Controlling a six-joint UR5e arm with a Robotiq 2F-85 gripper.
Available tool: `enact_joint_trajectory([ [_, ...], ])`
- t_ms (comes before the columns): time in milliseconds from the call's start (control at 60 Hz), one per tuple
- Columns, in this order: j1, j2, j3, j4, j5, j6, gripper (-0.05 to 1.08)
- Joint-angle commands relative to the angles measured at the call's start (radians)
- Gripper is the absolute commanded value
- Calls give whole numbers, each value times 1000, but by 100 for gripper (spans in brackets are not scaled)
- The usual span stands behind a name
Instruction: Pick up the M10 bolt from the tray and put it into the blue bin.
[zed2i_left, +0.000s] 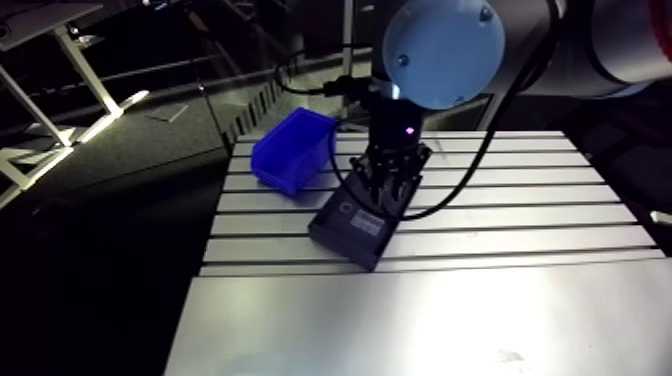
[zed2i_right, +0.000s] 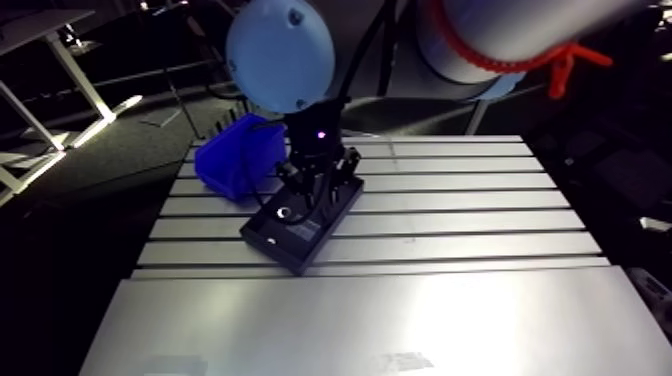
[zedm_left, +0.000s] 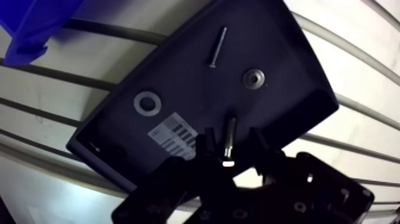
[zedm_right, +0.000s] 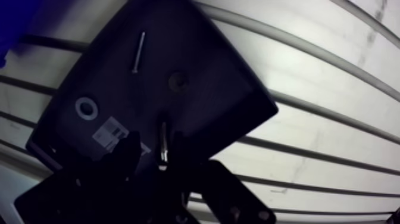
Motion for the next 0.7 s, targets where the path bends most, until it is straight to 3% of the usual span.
enact_joint_trajectory([
  [17,-1,0,6,-2,-1,0,58],
  [700,1,0,20,-8,-2,0,58],
])
